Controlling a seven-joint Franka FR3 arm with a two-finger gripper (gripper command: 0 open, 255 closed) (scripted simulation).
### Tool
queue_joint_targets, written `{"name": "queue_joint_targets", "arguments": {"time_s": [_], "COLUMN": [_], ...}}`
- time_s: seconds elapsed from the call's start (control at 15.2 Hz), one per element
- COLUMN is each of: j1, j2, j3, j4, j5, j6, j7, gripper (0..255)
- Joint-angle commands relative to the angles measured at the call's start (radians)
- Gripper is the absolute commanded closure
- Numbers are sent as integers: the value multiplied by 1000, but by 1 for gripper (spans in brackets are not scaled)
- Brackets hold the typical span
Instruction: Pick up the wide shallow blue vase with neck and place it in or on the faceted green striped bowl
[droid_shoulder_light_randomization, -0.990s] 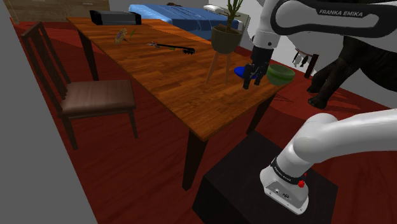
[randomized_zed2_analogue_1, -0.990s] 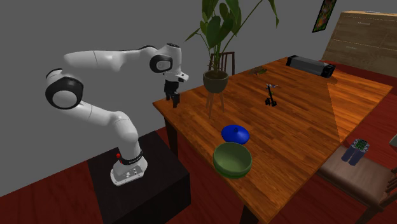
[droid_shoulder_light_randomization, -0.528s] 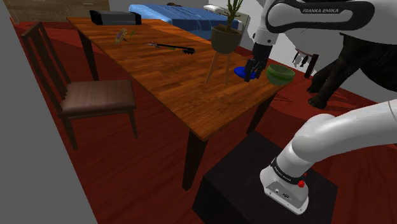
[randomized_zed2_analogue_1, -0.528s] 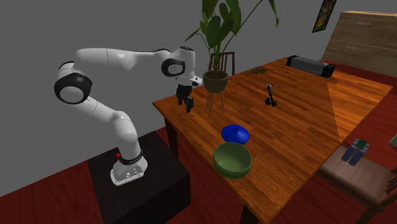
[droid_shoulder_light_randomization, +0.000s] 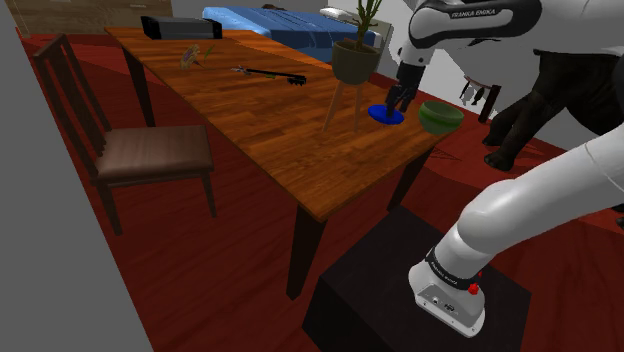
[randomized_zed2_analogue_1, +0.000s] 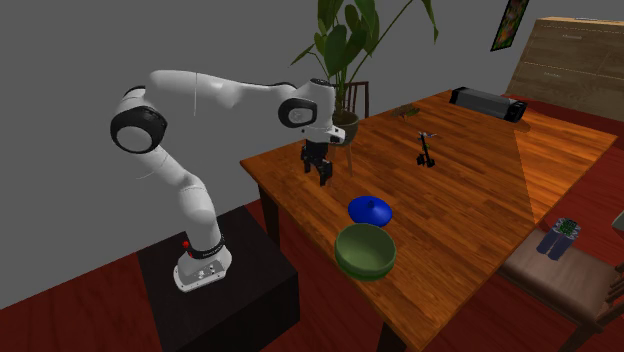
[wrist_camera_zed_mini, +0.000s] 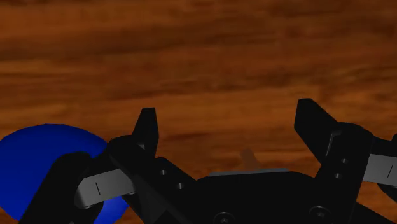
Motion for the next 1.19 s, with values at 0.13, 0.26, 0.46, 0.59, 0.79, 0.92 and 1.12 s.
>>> {"name": "queue_joint_targets", "arguments": {"time_s": [0.13,0.26,0.46,0.59,0.79,0.92,1.12], "j1": [-13,-20,-34,-46,-74,-90,-90], "j2": [125,188,288,358,468,518,521], "j3": [-61,-88,-126,-147,-174,-181,-180], "j4": [112,171,269,342,463,519,483], "j5": [6,18,47,73,121,144,146], "j6": [34,47,59,62,56,50,90], "j7": [-93,-139,-210,-258,-330,-359,-361], "gripper": [0,0,0,0,0,0,0]}}
